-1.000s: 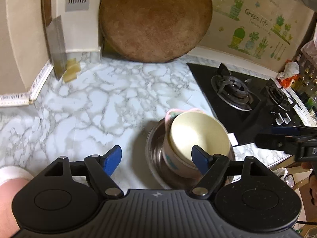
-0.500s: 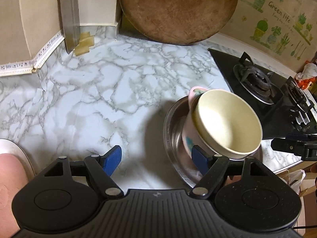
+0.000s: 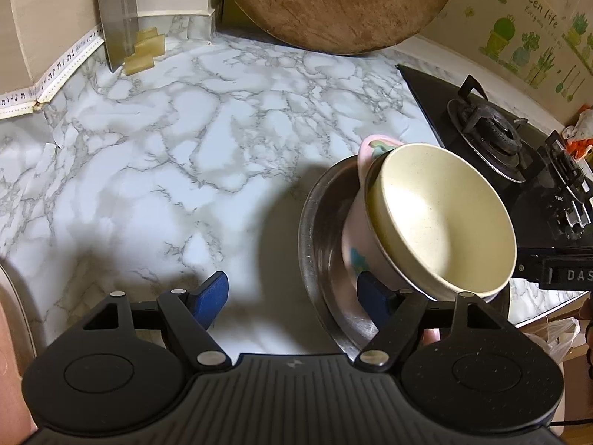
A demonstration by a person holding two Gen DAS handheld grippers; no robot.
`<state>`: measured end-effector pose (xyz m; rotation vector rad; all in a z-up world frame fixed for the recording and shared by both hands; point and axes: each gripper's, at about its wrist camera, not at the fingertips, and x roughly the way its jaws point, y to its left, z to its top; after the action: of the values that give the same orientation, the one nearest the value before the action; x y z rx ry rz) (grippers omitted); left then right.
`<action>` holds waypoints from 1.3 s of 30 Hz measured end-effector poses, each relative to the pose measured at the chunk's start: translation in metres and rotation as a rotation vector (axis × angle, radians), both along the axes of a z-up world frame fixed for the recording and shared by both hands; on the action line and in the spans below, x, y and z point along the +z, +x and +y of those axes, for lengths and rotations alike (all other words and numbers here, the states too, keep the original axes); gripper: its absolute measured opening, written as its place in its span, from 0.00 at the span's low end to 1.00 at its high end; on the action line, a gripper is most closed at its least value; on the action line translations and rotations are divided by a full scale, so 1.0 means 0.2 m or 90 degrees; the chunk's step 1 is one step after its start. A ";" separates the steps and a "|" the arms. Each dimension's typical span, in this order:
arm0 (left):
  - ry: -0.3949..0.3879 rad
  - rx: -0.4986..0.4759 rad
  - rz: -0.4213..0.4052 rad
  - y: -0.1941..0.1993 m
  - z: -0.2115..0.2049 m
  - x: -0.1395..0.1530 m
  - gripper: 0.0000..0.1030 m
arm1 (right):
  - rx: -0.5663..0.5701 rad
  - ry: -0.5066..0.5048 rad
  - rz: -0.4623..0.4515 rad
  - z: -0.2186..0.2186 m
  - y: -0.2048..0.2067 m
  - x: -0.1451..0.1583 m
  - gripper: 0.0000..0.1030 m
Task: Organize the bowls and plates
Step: 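Close both grippers on the steel bowl rim beneath the nested pot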
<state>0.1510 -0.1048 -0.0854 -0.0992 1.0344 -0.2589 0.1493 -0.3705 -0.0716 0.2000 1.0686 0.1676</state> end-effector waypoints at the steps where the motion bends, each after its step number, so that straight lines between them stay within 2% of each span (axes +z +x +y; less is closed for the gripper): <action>1: -0.006 0.001 0.006 0.01 0.01 -0.01 0.68 | 0.001 0.001 0.005 0.00 0.01 -0.01 0.66; 3: -0.014 0.002 0.019 0.02 0.01 -0.02 0.55 | 0.003 0.005 0.012 0.01 0.04 -0.02 0.56; 4: -0.016 0.002 0.023 0.02 0.01 -0.03 0.51 | 0.005 0.010 0.018 0.01 0.04 -0.03 0.55; 6: -0.019 0.001 0.029 0.03 0.01 -0.03 0.38 | 0.010 0.017 0.025 0.02 0.06 -0.04 0.49; 10: -0.022 -0.003 0.029 0.03 0.00 -0.03 0.30 | 0.024 0.013 0.030 0.05 0.06 -0.05 0.41; 15: -0.017 -0.024 0.015 0.02 -0.03 -0.01 0.13 | 0.034 0.011 0.036 0.08 0.07 -0.06 0.29; 20: -0.003 -0.034 -0.005 0.00 -0.04 0.02 0.12 | 0.037 0.000 0.034 0.11 0.07 -0.04 0.23; 24: 0.002 -0.033 -0.011 0.00 -0.03 0.02 0.12 | 0.022 -0.006 0.032 0.10 0.08 -0.04 0.15; 39: 0.013 -0.008 -0.043 -0.02 0.07 0.09 0.12 | 0.049 -0.012 -0.019 0.21 0.07 0.05 0.15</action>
<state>0.1467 -0.0914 -0.0668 -0.0655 0.9711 -0.2616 0.1628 -0.3280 -0.0620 0.1383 1.0479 0.2286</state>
